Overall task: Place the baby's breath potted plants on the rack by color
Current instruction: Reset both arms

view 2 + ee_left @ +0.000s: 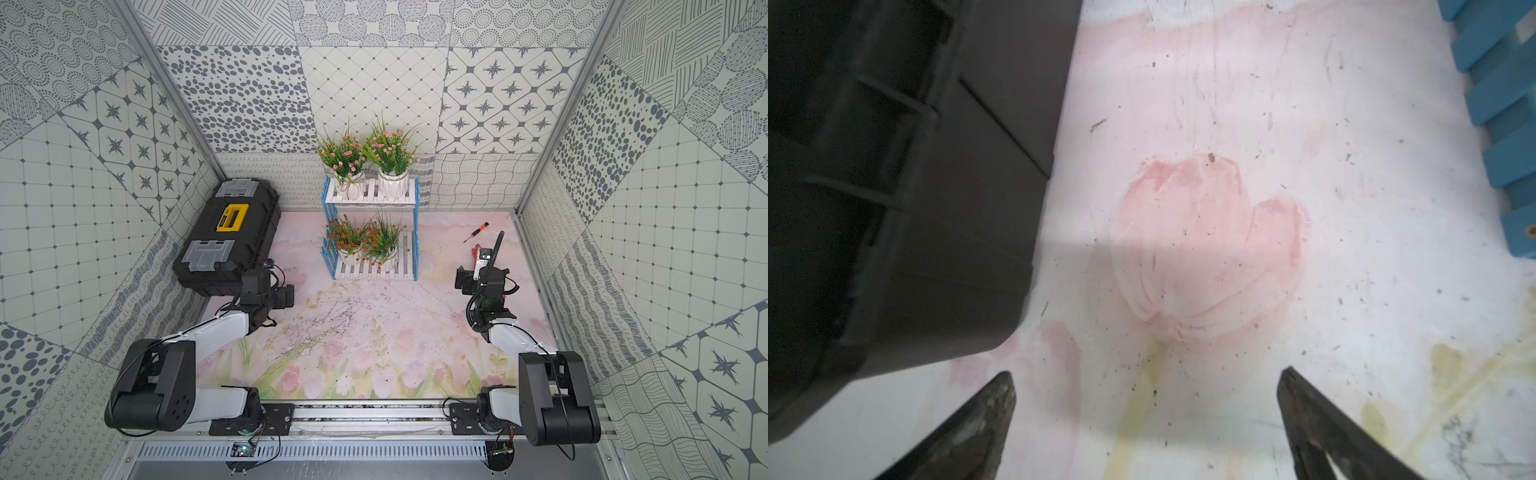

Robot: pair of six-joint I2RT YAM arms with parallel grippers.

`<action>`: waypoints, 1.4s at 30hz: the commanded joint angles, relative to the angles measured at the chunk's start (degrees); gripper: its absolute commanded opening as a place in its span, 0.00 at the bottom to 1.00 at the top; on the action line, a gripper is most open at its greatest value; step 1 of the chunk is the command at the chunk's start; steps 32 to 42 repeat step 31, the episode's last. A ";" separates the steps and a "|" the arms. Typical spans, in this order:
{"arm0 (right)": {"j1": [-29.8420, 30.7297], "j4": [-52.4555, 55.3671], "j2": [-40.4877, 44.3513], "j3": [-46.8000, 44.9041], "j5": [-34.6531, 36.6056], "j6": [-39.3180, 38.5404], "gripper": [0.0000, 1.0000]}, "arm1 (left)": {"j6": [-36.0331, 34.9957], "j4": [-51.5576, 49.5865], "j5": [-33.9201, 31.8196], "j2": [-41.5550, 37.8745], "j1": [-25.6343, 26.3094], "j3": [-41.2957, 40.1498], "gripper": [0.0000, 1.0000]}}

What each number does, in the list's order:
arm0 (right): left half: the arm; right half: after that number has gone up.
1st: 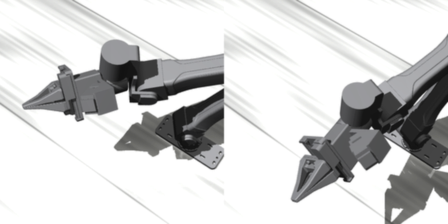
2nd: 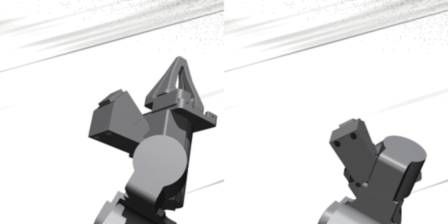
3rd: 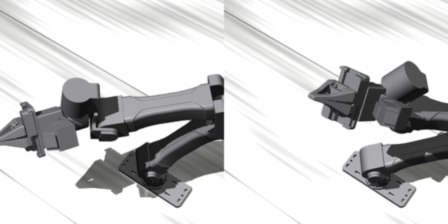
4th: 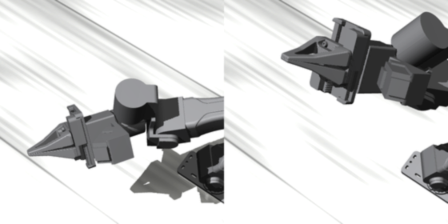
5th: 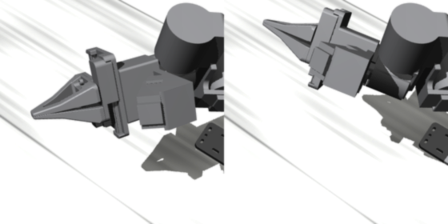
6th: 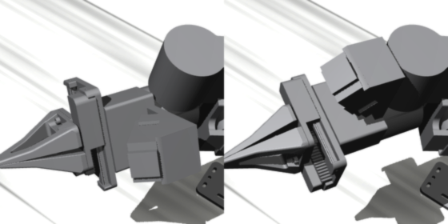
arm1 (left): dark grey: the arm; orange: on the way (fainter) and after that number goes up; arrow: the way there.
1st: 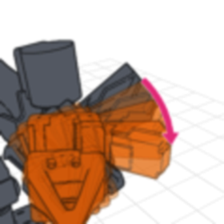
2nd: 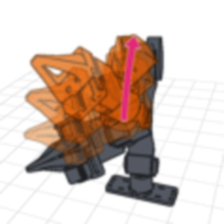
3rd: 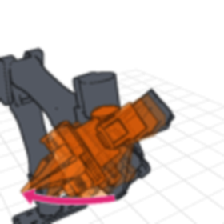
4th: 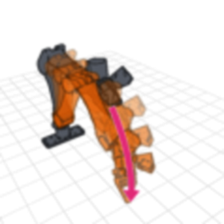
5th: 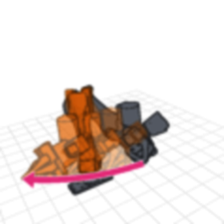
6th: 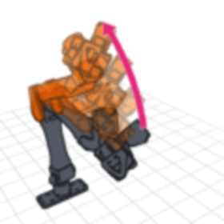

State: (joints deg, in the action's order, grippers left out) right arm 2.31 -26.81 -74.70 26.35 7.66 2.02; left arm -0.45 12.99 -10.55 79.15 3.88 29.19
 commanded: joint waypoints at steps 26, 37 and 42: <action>0.17 -20.74 -14.53 -2.38 -5.64 -0.95 0.98 | -0.87 33.94 9.09 10.91 -3.18 -5.03 0.98; 0.20 -20.84 -14.44 -2.50 -5.72 -0.81 0.98 | -0.87 33.94 9.07 10.88 -3.11 -5.10 0.98; 0.20 -20.84 -14.44 -2.50 -5.72 -0.81 0.98 | -0.87 33.94 9.07 10.88 -3.11 -5.10 0.98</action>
